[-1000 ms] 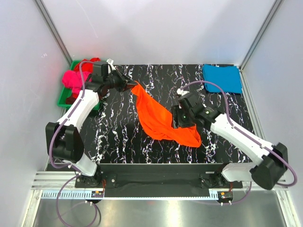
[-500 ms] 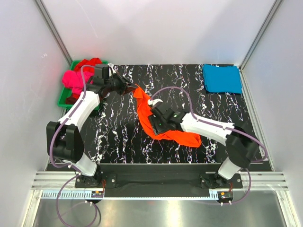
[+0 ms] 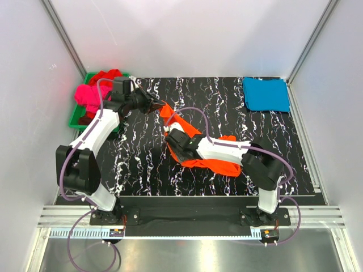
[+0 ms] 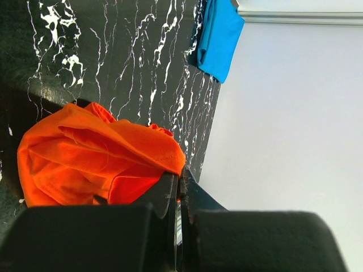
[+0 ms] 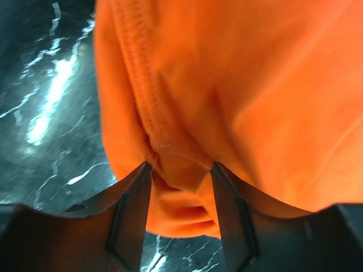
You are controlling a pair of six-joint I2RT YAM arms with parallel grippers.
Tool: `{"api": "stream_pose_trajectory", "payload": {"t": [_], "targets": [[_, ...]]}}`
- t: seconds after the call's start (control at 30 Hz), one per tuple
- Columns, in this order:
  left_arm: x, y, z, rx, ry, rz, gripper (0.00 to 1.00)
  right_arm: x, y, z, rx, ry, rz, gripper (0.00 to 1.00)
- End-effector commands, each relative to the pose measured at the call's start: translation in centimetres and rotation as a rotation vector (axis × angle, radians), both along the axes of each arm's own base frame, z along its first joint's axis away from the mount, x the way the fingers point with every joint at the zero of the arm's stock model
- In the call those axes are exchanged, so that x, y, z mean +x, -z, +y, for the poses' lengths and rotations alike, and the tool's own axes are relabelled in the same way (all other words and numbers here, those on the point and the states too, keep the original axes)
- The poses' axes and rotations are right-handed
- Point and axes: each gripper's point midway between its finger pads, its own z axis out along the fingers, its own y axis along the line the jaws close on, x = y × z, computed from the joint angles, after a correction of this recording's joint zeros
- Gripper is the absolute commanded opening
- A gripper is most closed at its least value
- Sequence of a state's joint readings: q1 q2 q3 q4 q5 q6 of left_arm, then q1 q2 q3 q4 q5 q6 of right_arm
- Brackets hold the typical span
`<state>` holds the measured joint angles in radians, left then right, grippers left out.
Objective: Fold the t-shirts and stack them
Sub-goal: Flatten the tshirt out
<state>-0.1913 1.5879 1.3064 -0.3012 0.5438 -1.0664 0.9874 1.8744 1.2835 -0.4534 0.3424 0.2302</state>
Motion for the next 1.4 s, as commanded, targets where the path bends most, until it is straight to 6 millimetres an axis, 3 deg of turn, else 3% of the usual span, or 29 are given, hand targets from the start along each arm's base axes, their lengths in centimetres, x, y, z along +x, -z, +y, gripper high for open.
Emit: {"api": "stream_pose_trajectory", "payload": {"t": [0.0, 0.07, 0.3, 0.4, 0.77, 1.37], "targets": [[0.4, -1.1, -0.3, -0.01, 0.026, -0.029, 0.0, 2.6, -2.5, 0.2, -0.024, 0.036, -0.143, 0.53], [0.5, -1.0, -0.3, -0.01, 0.028, -0.024, 0.0, 2.8, -2.8, 0.4, -0.016, 0.026, -0.153, 0.46], [0.7, -0.6, -0.3, -0.002, 0.025, -0.021, 0.0, 1.7, -3.2, 1.7, 0.058, -0.038, -0.108, 0.45], [0.8, -0.4, -0.2, 0.006, 0.025, -0.021, 0.0, 1.4, -3.5, 2.1, 0.085, -0.056, -0.095, 0.36], [1.0, -0.1, -0.1, 0.023, 0.027, -0.02, 0.0, 1.0, -4.5, 2.5, 0.139, -0.052, -0.09, 0.4], [0.5, -0.3, 0.0, 0.035, 0.029, -0.02, 0.0, 1.2, -1.9, 1.4, 0.049, -0.022, -0.073, 0.33]]}}
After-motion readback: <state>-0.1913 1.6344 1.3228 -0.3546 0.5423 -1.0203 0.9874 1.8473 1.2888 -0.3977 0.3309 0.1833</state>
